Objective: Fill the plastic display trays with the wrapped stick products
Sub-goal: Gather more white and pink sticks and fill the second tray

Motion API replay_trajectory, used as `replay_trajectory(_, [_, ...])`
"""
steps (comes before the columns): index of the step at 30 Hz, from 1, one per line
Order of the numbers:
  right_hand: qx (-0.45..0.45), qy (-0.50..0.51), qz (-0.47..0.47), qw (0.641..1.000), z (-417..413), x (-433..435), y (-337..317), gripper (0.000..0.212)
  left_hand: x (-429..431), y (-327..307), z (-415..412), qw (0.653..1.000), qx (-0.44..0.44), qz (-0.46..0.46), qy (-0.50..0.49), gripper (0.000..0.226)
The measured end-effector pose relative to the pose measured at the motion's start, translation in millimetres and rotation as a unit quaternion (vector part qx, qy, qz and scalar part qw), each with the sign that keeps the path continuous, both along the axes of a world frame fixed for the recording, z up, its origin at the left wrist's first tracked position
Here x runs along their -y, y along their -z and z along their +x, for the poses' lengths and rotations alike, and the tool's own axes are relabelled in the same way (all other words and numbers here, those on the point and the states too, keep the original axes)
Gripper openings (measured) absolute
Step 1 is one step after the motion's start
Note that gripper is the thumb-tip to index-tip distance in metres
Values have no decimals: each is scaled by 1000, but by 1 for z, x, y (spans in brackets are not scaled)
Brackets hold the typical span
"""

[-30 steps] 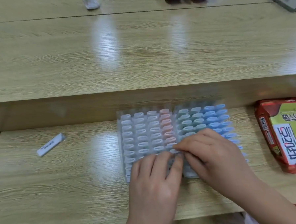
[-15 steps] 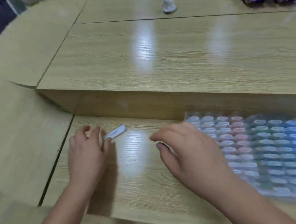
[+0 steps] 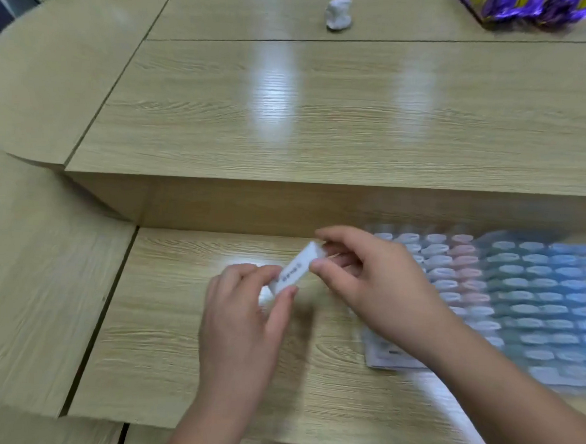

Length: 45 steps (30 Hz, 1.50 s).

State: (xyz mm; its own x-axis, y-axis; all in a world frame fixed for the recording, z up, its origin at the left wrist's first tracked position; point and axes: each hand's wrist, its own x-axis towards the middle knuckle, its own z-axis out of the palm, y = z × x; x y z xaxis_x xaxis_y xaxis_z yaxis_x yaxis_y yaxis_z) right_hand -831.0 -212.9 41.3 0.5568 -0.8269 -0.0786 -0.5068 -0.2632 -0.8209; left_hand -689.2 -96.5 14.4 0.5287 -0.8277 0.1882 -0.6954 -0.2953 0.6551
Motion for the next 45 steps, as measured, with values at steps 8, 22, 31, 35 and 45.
replay_trajectory(8, [147, 107, 85, 980, -80, 8, -21, 17, 37, -20, -81, 996, 10, -60, 64, 28])
replay_trajectory(22, [-28, 83, -116, 989, -203, -14, -15, 27, 43, 2, -136, 982, 50, -2, 182, 26])
replay_trajectory(31, [-98, 39, -266, 958, -197, -23, 3, 19, 37, 20, -133, 969, 112, -16, 218, 36])
replay_trajectory(35, [-64, 14, -303, 951, -198, -20, 12, 19, 38, 25, -132, 967, 123, -33, 221, 40])
replay_trajectory(45, [3, -16, -300, 954, -205, -17, 27, 16, 41, 22, -130, 967, 127, -32, 219, 39])
